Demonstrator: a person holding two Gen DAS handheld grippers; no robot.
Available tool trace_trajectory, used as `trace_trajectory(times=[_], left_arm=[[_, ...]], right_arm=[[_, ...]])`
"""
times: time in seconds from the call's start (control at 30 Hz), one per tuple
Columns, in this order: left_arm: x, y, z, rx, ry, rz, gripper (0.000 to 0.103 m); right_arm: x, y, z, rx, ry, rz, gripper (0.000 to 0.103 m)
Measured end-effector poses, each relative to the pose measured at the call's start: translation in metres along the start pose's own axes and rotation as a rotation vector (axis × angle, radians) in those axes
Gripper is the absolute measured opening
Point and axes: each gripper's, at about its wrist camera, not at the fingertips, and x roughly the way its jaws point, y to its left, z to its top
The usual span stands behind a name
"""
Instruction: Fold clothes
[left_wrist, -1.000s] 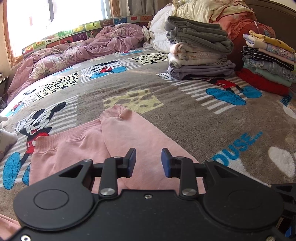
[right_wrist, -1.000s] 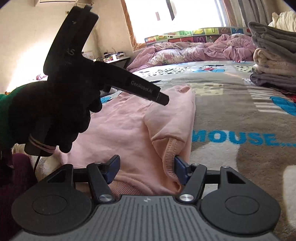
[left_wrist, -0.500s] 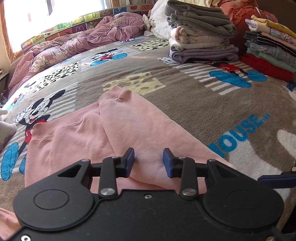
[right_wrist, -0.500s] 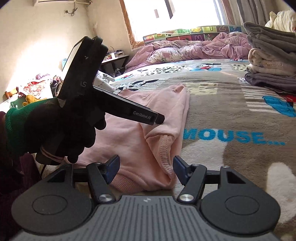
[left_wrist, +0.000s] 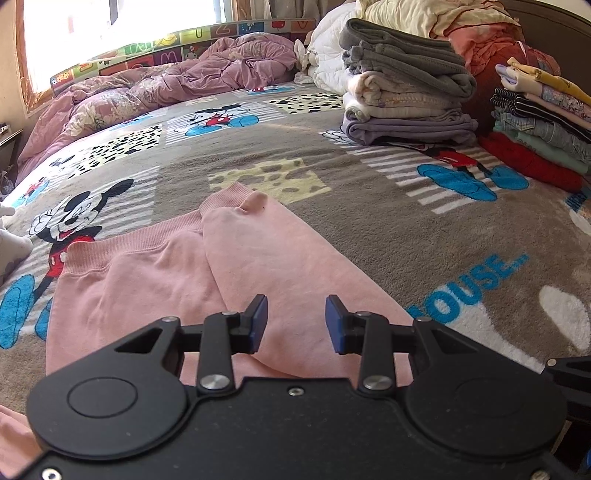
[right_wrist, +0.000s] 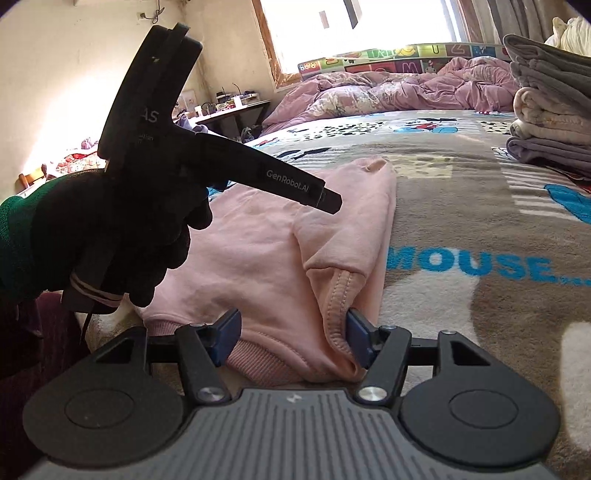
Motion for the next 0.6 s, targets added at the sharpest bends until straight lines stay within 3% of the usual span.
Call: trace_trajectory(times=[0.1, 0.27, 0.37, 0.43, 0.6], left_arm=[[0.013, -0.007, -0.008, 0.082, 0.061, 0.036, 0.041], [0.011, 0.001, -0.013, 0.047, 0.043, 0.017, 0.043], [0.011, 0.007, -0.015, -0.003, 0.040, -0.003, 0.044], [0.011, 0.012, -0.015, -0.052, 0.042, -0.019, 0.044], [0.013, 0.023, -0.018, -0.146, 0.050, -0.051, 0.049]], right_arm=[[-0.006, 0.003, 0.000, -0.029, -0.015, -0.023, 0.061], [-0.017, 0.007, 0.001, -0.079, -0.041, -0.062, 0.060], [-0.011, 0.017, 0.006, -0.223, -0.123, -0.129, 0.060], [0.002, 0.017, 0.013, -0.281, -0.153, -0.117, 0.060], [0.031, 0.006, 0.009, -0.238, -0.027, -0.023, 0.064]])
